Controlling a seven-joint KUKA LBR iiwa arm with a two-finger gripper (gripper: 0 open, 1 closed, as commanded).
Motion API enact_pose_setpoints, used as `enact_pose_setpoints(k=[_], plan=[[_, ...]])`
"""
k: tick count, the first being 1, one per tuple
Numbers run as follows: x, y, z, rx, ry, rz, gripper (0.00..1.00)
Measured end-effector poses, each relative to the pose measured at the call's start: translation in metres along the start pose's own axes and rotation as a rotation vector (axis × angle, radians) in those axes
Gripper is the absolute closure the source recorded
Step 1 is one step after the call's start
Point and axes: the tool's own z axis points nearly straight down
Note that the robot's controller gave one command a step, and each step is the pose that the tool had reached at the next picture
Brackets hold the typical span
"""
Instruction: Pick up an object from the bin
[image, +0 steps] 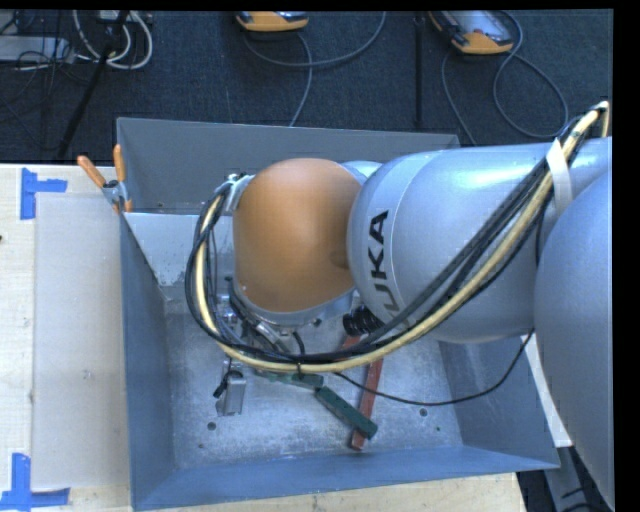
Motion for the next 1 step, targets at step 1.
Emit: enact_pose_setpoints(k=[1], plan=[[0.0316, -0.0383, 0.0405, 0.002, 0.004, -0.456, 0.0]])
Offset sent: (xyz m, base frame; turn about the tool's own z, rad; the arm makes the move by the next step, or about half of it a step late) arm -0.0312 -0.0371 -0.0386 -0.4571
